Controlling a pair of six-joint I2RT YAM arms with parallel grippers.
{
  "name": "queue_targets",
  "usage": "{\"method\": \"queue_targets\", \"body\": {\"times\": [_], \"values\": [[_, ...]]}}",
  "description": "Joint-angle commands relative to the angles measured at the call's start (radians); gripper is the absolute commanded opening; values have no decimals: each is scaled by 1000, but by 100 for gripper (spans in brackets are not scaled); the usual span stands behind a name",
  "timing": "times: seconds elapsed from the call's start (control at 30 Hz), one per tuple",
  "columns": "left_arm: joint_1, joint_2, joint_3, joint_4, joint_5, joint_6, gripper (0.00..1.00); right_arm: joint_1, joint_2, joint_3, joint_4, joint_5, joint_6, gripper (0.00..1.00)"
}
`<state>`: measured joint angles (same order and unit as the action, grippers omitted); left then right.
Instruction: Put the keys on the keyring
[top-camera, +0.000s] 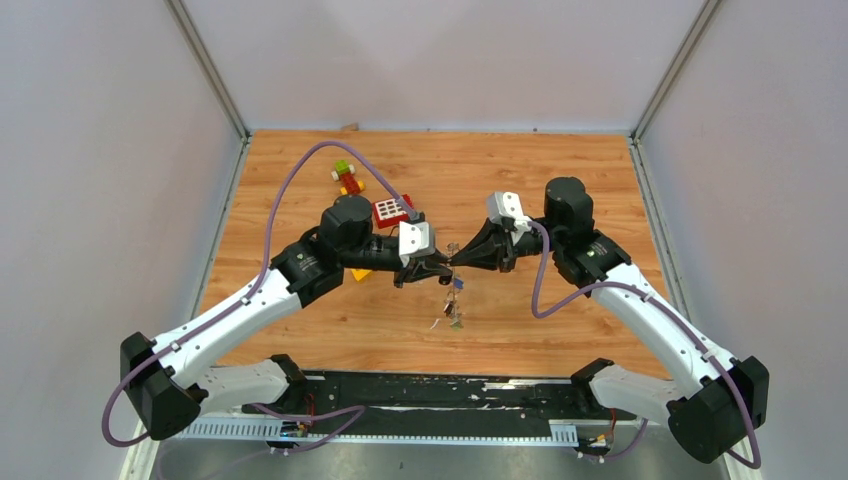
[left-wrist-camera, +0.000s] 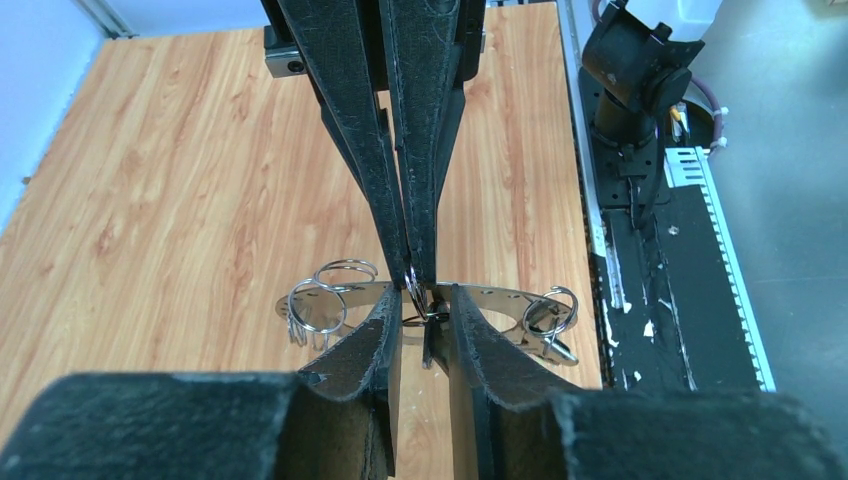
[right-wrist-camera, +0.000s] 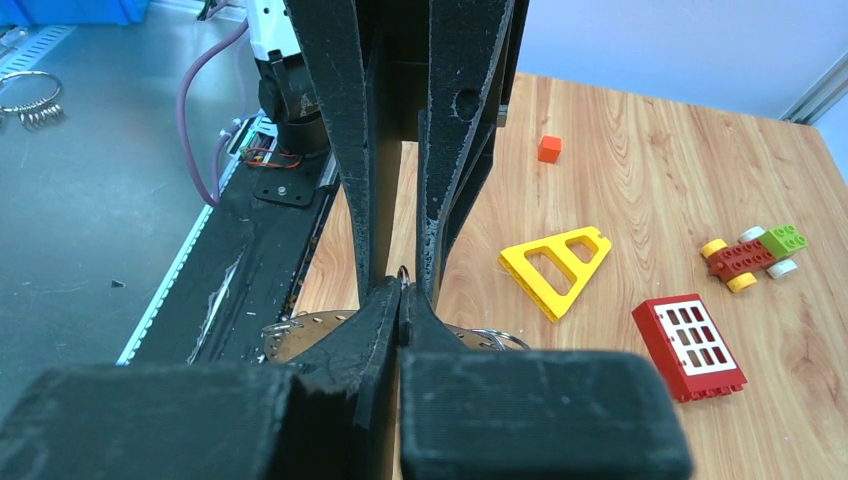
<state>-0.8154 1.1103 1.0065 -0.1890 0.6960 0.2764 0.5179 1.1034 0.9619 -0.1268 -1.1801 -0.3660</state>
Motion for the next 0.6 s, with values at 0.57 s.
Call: {"method": "queue_targets", "body": {"times": [0.57], "values": [[15, -34, 58, -114, 152, 149, 30, -8, -11, -2, 14, -9, -32, 0]]}}
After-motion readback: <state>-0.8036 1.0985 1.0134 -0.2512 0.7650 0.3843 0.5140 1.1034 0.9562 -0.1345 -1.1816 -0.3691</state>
